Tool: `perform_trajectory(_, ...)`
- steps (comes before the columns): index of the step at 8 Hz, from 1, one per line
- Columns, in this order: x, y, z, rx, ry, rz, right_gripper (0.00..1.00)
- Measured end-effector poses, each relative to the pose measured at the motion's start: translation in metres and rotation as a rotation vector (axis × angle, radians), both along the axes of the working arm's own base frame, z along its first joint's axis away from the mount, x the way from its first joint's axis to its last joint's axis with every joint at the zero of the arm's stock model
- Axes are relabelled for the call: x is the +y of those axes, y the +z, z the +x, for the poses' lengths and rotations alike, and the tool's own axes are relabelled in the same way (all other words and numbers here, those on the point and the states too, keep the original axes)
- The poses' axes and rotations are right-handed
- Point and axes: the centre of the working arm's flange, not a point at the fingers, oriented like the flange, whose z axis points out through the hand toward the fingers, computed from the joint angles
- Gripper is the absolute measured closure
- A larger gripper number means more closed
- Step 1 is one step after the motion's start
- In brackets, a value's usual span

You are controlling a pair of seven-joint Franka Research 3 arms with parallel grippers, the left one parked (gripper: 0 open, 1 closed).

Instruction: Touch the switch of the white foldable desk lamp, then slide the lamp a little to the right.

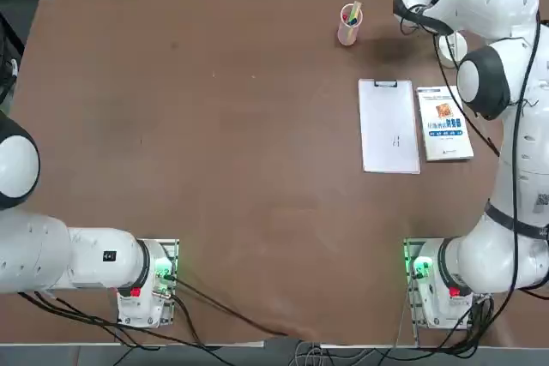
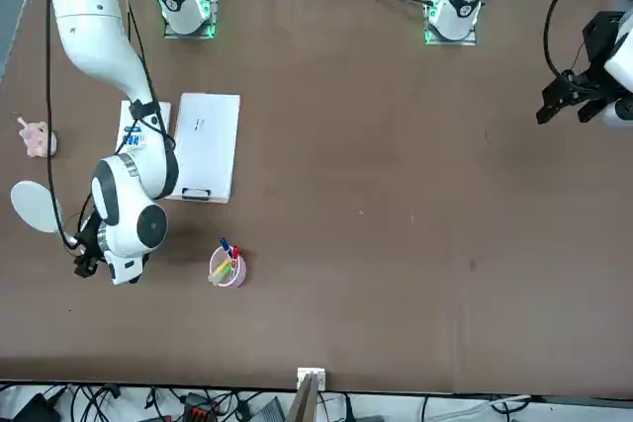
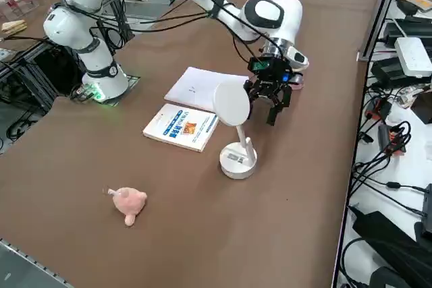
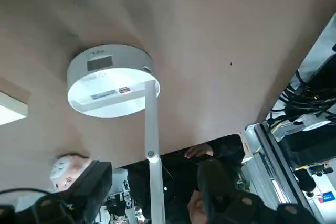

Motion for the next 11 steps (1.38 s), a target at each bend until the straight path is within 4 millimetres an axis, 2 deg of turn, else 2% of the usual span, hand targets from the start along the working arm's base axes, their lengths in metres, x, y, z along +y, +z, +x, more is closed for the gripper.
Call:
perform_trajectory(3,-0.039,-0.022,-0.001,0.033,-0.035,-0.024,0.00)
perform_trajectory(6,-0.055,-0.035,-0.003,0.056,-0.047,-0.037,0.03)
perform_trajectory(8,-0.056,-0.040,-0.004,0.066,-0.034,-0.056,0.19)
perform_trajectory(9,-0.056,-0.043,-0.004,0.070,-0.030,-0.062,0.40)
perform_trajectory(10,-0.056,-0.045,-0.004,0.074,-0.028,-0.064,0.41)
perform_trajectory(11,-0.056,-0.047,-0.004,0.077,-0.028,-0.064,0.47)
